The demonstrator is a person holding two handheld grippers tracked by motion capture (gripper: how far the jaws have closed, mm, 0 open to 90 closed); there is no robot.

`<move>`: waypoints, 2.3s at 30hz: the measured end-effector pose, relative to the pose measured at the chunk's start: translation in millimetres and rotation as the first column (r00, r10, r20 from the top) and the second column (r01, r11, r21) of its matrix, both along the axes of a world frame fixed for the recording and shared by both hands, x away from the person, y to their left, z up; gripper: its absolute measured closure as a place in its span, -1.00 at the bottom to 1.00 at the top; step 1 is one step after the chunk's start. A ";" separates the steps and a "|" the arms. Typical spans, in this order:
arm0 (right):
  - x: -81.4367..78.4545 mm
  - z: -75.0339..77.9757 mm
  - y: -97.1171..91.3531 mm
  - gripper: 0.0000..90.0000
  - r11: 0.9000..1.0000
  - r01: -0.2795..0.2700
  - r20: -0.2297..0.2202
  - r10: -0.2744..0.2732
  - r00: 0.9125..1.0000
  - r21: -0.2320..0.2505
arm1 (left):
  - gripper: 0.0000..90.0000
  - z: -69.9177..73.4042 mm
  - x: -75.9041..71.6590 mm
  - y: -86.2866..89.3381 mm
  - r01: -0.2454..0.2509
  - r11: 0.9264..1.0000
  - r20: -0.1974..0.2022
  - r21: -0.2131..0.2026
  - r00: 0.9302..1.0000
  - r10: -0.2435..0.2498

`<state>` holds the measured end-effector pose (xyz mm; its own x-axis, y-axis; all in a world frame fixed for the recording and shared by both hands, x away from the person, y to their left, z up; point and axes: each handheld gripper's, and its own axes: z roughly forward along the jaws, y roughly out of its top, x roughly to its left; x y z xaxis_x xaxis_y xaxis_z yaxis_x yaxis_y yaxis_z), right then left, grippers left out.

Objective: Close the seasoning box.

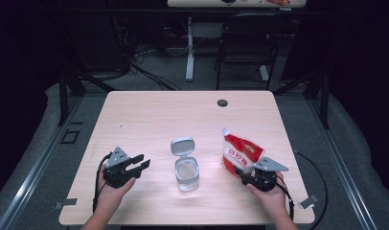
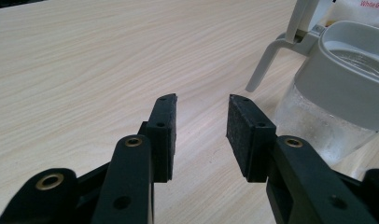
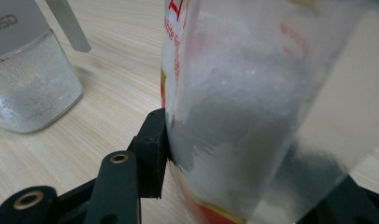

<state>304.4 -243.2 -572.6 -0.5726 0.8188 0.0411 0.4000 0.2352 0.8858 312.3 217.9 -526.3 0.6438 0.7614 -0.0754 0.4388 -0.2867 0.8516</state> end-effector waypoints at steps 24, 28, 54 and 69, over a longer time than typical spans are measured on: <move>-1.4 1.6 2.0 0.15 1.000 0.006 0.003 -0.006 1.000 -0.009 | 0.39 0.2 -0.3 0.8 0.000 1.000 -0.002 0.003 1.000 0.000; -2.2 2.7 2.5 0.15 1.000 -0.003 0.000 0.003 1.000 -0.013 | 0.39 0.4 -0.4 1.9 -0.002 1.000 0.003 0.001 1.000 0.002; -13.4 24.9 5.8 0.17 0.993 0.010 0.092 0.002 0.996 -0.122 | 0.38 0.7 -0.7 3.7 -0.006 1.000 0.001 0.001 1.000 0.006; -24.3 41.0 13.9 0.17 0.980 0.009 0.168 0.025 0.985 -0.198 | 0.30 2.1 -3.4 2.9 -0.015 1.000 0.015 0.002 1.000 0.015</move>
<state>280.2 -229.3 -531.6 -0.5635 0.7966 -0.2189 0.2459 0.4148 0.8761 308.9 220.8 -524.2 0.6337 0.7709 -0.0643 0.4303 -0.2822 0.8574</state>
